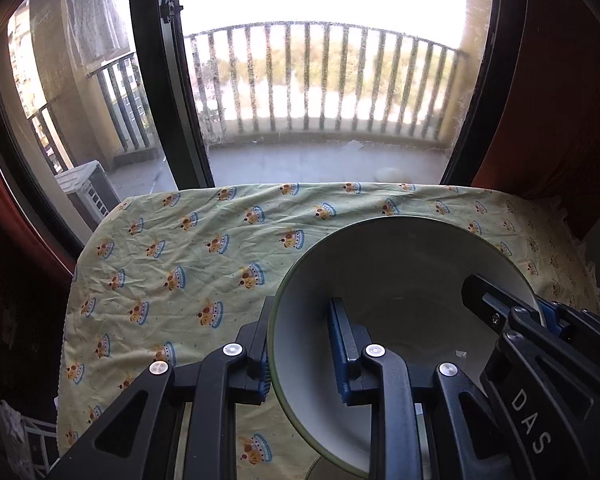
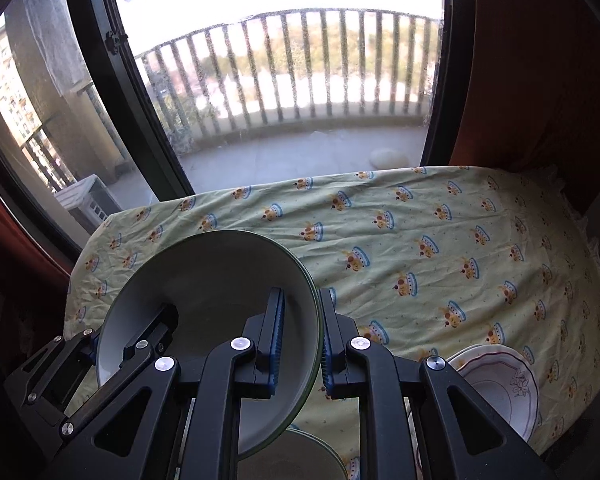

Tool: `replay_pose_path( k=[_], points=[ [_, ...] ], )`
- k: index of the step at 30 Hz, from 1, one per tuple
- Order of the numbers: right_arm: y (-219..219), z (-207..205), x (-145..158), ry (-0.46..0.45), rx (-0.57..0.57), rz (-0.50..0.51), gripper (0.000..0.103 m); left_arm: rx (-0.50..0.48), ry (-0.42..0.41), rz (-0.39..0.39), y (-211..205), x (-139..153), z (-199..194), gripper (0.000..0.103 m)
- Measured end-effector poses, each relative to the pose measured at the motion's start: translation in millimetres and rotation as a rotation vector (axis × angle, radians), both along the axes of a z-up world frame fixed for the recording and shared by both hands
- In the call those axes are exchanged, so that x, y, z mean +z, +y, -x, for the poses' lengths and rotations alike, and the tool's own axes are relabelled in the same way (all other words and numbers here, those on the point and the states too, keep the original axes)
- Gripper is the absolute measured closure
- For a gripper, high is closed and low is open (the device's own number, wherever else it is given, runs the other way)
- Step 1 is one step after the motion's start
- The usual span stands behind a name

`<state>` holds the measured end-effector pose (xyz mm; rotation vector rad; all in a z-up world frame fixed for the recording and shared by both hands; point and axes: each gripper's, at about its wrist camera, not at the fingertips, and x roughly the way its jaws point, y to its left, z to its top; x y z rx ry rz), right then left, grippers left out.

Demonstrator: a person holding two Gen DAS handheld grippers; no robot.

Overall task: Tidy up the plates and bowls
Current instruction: 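Lift the bowl stack with both grippers and carry it toward the plate stack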

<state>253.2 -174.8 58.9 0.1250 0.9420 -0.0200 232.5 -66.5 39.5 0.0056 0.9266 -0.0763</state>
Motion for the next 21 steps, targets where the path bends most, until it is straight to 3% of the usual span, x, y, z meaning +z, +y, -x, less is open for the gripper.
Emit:
replay_pose_path(
  k=[21],
  points=[
    [-18,106,-25,0.041,-0.127,-0.003,0.084,-0.145,0.051,0.008,-19,-30,79,0.081]
  ],
)
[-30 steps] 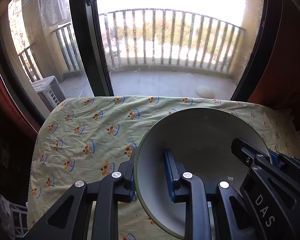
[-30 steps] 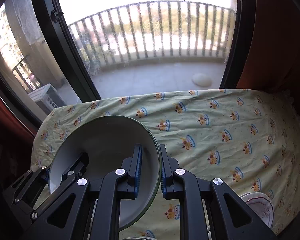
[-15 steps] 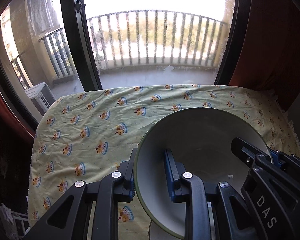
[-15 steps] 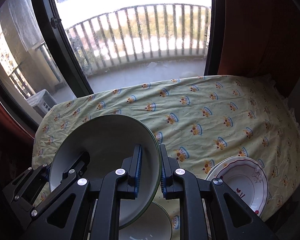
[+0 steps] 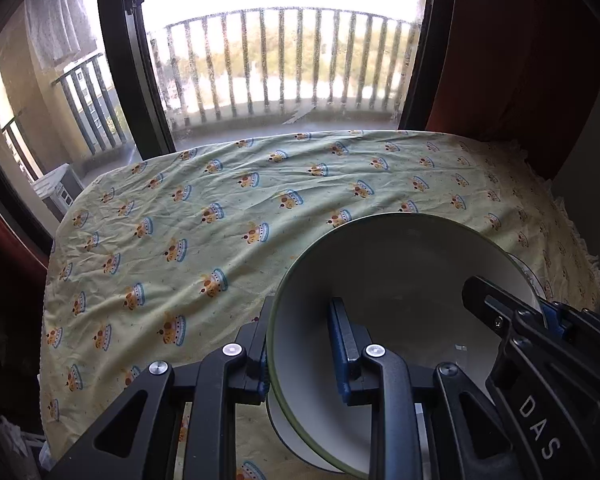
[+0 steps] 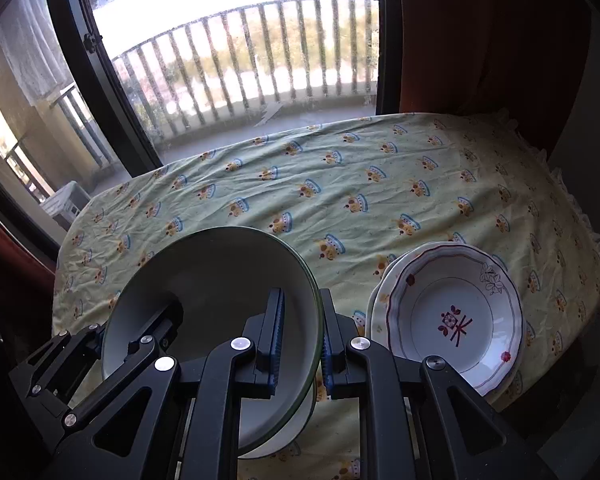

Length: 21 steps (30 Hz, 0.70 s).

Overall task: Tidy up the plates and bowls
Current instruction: 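Lift the bowl stack with both grippers and carry it toward the plate stack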

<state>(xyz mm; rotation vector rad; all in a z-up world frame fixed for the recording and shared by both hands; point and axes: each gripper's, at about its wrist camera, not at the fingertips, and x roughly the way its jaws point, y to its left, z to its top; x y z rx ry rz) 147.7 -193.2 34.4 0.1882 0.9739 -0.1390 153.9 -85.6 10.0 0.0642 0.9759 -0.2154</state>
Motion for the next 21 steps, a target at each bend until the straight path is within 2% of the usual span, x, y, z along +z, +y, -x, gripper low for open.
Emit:
replay_pose_path(
  k=[13,21],
  points=[
    [6,14,-44,0.127,0.014,-0.010,0.084,0.028,0.111,-0.005,6,-40,10,0.081],
    [10,10,-56,0.153,0.023,-0.008,0.084,0.021,0.094,-0.060,3,-44,11,0.081]
  ],
)
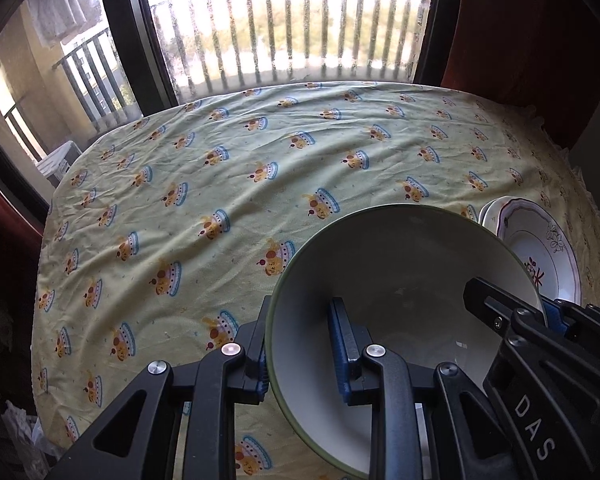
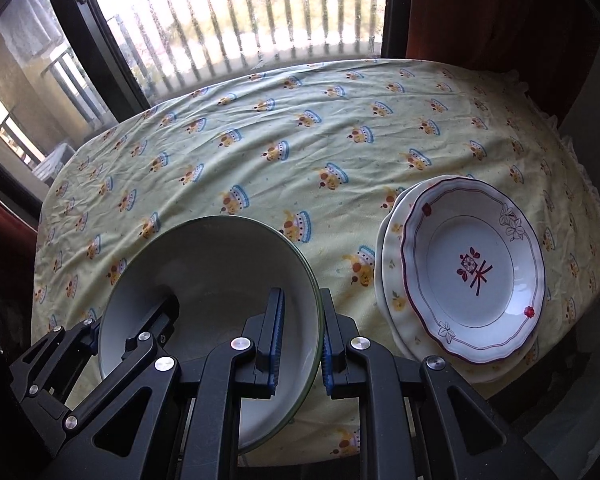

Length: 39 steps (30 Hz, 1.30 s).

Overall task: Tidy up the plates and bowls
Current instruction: 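Lift the bowl stack with both grippers and carry it toward the plate stack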

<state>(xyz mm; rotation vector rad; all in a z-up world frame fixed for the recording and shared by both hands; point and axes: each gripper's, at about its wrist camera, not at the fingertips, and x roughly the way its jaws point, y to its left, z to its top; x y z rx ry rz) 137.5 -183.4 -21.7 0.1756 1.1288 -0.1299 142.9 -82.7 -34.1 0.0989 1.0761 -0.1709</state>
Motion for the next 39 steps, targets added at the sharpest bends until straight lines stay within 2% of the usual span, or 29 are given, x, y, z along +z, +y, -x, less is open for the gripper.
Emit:
replay_pose_path(
  k=[6,12,16,18,25,31,34,35,36,37,38,39],
  points=[
    [0,-5,-6,0.013,0.005,-0.012,0.084,0.007,0.005,-0.022,3,-2,-2,0.081],
    [6,-8,-7,0.010,0.032,0.020,0.084,0.007,0.017,-0.030,4,-6,-3,0.081],
    [7,-9,-11,0.019,0.049,0.048,0.084,0.020,0.055,-0.024,5,-15,-4,0.081],
    [9,-9,-15,0.024,0.060,0.074,0.084,0.019,0.041,-0.029,6,-15,-4,0.081],
    [8,-11,-16,0.026,0.062,0.060,0.084,0.014,0.037,-0.015,7,-15,-4,0.080],
    [7,-9,-18,0.037,0.066,0.035,0.081,-0.018,0.067,0.010,11,-17,-1,0.069],
    [5,-6,-22,0.062,0.053,0.001,0.078,-0.019,0.100,0.057,17,-20,0,0.063],
    [5,-4,-22,0.066,0.051,-0.002,0.075,-0.016,0.112,0.079,20,-22,-1,0.058],
    [6,-3,-22,0.067,0.046,0.004,0.065,-0.011,0.124,0.103,23,-23,-1,0.050],
    [6,-2,-22,0.067,0.039,0.012,0.057,-0.009,0.133,0.127,24,-24,-2,0.049],
    [4,0,-21,0.064,0.027,0.016,0.042,-0.013,0.140,0.149,26,-25,-3,0.046],
    [2,2,-20,0.056,0.008,0.021,0.037,-0.022,0.144,0.170,26,-27,-4,0.045]
  ],
)
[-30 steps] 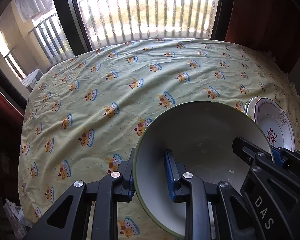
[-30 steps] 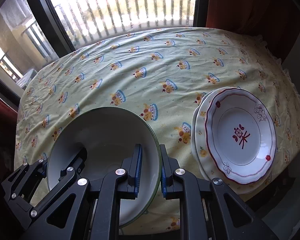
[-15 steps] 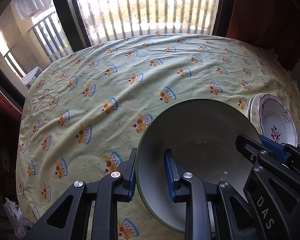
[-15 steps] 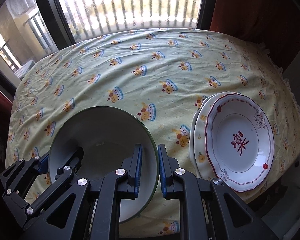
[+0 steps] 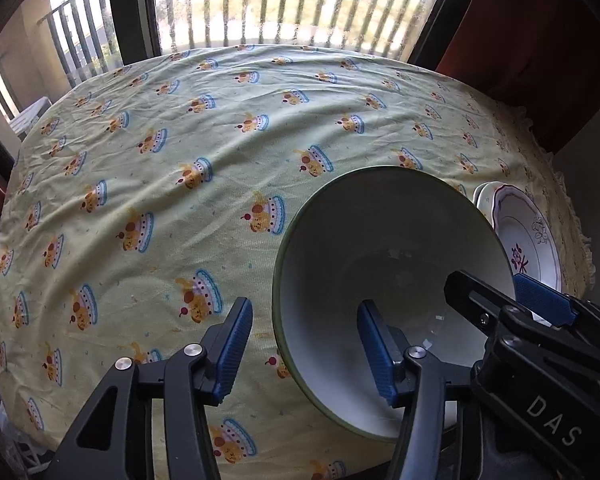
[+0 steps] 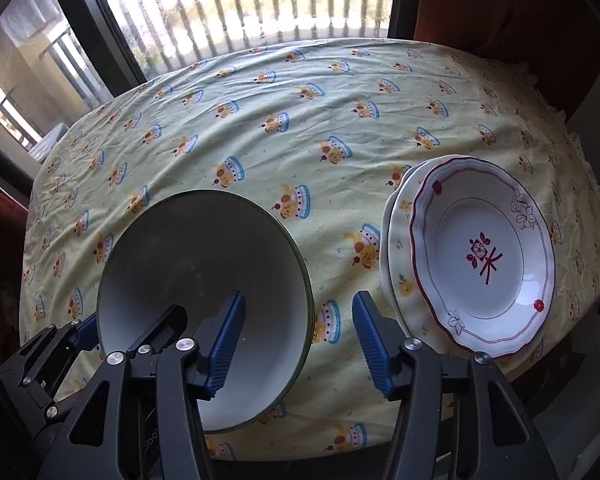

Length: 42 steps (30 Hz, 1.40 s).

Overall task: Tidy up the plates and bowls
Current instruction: 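Lift the bowl stack with both grippers and carry it toward the plate stack, then tilt the bowl stack with both grippers and lower it onto the red-character dish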

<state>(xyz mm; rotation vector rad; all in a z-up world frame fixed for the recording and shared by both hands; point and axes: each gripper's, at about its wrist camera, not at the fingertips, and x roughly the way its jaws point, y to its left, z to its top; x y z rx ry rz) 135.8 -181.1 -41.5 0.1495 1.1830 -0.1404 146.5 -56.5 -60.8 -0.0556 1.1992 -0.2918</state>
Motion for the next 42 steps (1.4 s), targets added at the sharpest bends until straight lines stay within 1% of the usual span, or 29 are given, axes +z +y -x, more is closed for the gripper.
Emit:
replay_pose_path(
  k=[5,7,9,12,18,22,25,29,31,33,35,36,37,38,42],
  points=[
    [-9,1,-1,0.016,-0.055,0.022,0.036,-0.013,0.031,0.041,0,-13,-8,0.045],
    [-13,1,-2,0.026,-0.076,0.024,0.036,-0.002,0.061,0.053,2,-20,-11,0.045],
    [-15,1,-4,0.043,-0.091,0.021,0.036,0.009,0.078,0.088,4,-22,-14,0.046],
    [-15,-1,-6,0.063,-0.098,0.020,0.036,-0.015,0.080,0.098,1,-21,-16,0.051],
    [-15,-15,-17,0.099,-0.089,-0.023,0.036,-0.006,0.103,0.113,-1,-22,-19,0.051],
    [-17,-24,-30,0.126,-0.079,-0.078,0.036,0.012,0.113,0.100,-1,-21,-19,0.051],
    [-20,-32,-40,0.138,-0.032,-0.152,0.036,0.032,0.128,0.082,-4,-21,-21,0.051],
    [-24,-38,-46,0.135,0.011,-0.215,0.040,0.040,0.133,0.048,-10,-19,-23,0.052],
    [-27,-39,-48,0.142,0.030,-0.265,0.043,0.053,0.138,0.034,-13,-19,-23,0.052],
    [-29,-40,-50,0.154,0.044,-0.305,0.047,0.067,0.144,0.023,-16,-18,-21,0.054],
    [-31,-39,-53,0.173,0.043,-0.343,0.050,0.076,0.149,0.017,-16,-18,-20,0.055],
    [-33,-39,-55,0.184,0.040,-0.372,0.054,0.080,0.152,0.016,-16,-18,-20,0.056],
    [-33,-39,-57,0.194,0.040,-0.400,0.056,0.083,0.154,0.015,-16,-18,-19,0.057],
    [-33,-38,-58,0.199,0.043,-0.415,0.058,0.085,0.155,0.012,-16,-18,-19,0.057],
    [-31,-37,-55,0.203,0.073,-0.402,0.059,0.094,0.154,0.008,-16,-16,-17,0.059]
  ],
)
